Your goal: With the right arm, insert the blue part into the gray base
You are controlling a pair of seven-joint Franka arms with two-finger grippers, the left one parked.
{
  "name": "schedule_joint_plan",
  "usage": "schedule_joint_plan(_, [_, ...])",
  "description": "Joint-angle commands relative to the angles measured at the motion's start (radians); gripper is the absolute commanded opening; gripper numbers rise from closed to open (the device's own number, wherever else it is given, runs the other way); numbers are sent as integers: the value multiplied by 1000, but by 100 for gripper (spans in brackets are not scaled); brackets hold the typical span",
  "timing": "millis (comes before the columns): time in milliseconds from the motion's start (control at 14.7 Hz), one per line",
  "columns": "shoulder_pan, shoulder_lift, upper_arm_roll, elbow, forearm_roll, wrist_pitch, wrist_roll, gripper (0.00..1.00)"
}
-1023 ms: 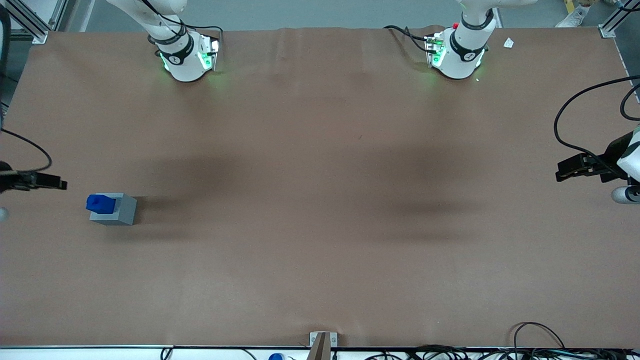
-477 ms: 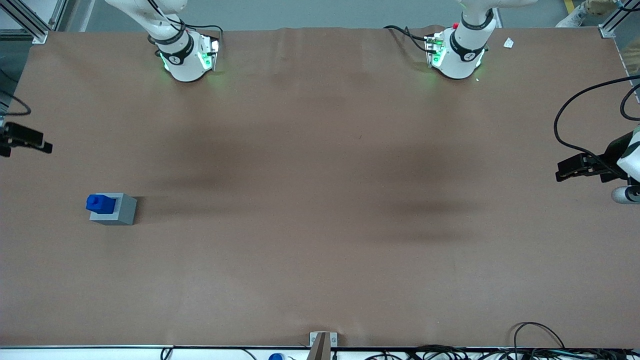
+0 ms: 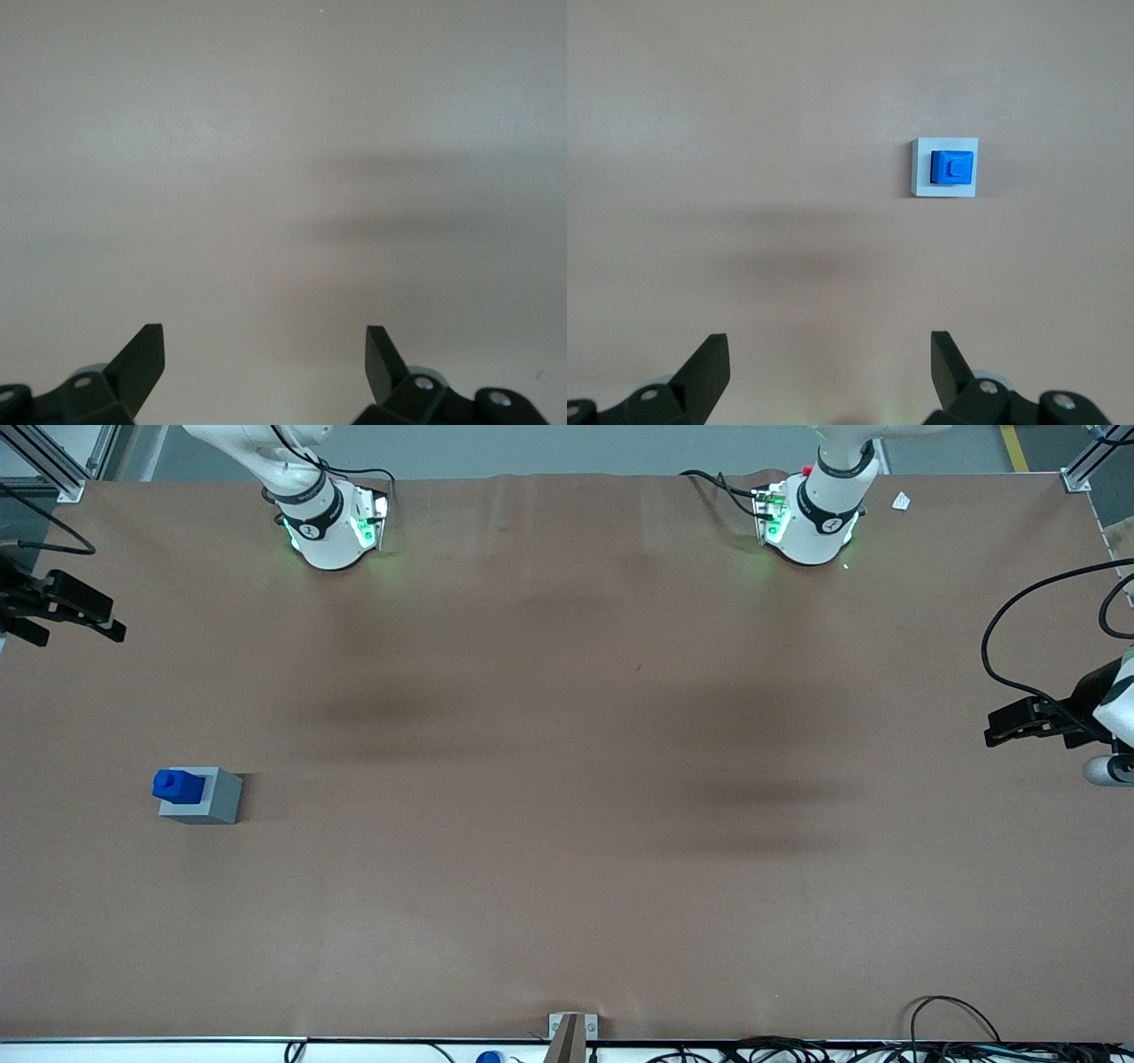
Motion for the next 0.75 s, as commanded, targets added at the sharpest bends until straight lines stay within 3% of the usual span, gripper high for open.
schedule_joint_plan(0, [8,-41,-3,-64,4,32,13,100])
schedule_joint_plan(682, [13,-9,-6,22,-4,20,-18,100])
